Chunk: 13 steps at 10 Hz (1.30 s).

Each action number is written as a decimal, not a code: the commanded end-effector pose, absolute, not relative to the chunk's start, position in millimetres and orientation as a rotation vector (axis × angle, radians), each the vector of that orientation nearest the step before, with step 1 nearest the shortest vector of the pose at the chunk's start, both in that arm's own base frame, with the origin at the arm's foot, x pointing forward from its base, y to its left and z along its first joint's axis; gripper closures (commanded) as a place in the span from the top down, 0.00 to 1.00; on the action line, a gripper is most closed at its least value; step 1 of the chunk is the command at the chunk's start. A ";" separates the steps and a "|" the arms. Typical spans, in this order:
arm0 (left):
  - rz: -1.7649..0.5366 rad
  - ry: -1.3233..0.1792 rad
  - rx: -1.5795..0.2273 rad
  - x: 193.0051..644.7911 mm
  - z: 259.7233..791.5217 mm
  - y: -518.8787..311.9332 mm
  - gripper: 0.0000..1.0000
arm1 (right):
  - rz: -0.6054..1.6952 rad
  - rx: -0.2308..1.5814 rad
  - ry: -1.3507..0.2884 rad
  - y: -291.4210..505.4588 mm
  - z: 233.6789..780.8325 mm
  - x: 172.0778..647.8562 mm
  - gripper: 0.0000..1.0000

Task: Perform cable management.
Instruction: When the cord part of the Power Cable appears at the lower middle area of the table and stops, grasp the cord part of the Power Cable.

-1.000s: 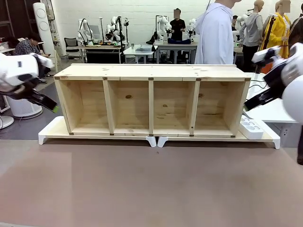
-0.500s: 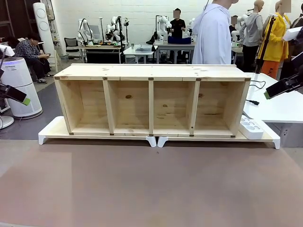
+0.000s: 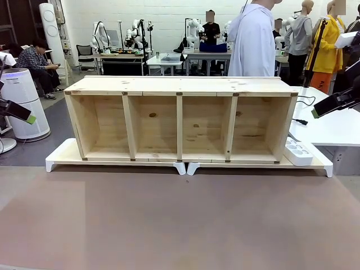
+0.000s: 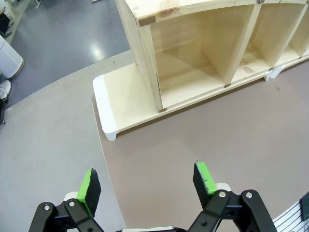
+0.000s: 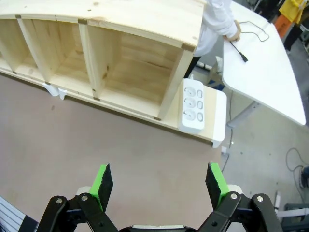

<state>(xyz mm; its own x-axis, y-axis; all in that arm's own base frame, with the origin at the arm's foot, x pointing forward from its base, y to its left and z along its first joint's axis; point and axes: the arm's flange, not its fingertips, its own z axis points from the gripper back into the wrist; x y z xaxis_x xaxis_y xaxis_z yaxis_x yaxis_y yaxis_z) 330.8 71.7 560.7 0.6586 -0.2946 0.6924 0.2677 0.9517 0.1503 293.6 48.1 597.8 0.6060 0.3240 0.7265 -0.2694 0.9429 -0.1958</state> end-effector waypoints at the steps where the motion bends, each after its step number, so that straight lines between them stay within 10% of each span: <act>1: -0.313 -0.783 0.036 330.4 559.9 72.8 1.00 | 0.351 -0.080 -0.857 45.4 597.9 294.8 1.00; 13: -0.313 -0.783 0.036 330.4 559.9 72.8 1.00 | 0.351 -0.080 -0.857 45.4 597.9 294.8 1.00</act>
<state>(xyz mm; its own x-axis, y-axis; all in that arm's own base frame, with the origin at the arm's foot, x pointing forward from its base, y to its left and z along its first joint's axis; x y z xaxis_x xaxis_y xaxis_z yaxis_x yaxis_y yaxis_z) 330.7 72.0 560.7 0.6589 -0.2941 0.6924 0.2669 0.9519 0.1503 293.7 48.0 597.8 0.6060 0.3237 0.7266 -0.2693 0.9430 -0.1955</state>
